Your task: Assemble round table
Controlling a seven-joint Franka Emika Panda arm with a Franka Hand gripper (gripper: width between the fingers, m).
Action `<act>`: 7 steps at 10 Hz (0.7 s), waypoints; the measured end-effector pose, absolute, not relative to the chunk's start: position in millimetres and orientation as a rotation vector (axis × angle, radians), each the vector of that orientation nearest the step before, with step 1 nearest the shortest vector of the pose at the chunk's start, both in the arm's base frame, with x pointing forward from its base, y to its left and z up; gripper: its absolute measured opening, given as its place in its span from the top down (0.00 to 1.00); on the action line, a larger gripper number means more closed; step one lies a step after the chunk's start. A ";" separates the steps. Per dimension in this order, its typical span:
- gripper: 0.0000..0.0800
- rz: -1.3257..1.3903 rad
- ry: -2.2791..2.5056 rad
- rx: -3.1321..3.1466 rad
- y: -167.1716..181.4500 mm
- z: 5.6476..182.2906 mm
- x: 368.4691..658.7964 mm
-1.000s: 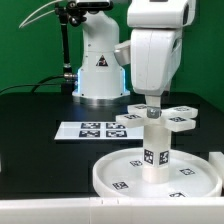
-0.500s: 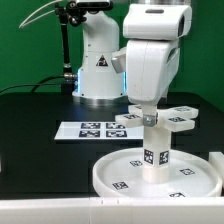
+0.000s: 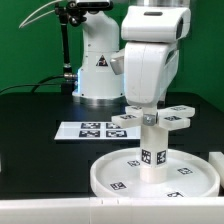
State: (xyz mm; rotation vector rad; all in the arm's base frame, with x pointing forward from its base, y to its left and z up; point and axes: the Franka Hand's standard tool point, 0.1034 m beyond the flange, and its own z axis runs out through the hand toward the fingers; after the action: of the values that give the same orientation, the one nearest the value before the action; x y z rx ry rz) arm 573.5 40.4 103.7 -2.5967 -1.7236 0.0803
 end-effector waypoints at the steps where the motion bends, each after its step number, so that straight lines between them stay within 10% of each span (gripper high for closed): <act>1: 0.45 0.080 -1.723 -2.597 40.1 103.7 573.5; 7: 0.45 0.092 -1.238 -2.862 37.6 103.2 571.7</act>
Offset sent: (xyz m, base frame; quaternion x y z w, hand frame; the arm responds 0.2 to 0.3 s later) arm 0.0000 0.0000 0.0000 0.0000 0.0000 0.0650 0.9979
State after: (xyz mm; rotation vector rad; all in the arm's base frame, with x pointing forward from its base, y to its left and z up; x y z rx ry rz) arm 571.7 37.6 103.2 -2.8616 -1.2383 0.0915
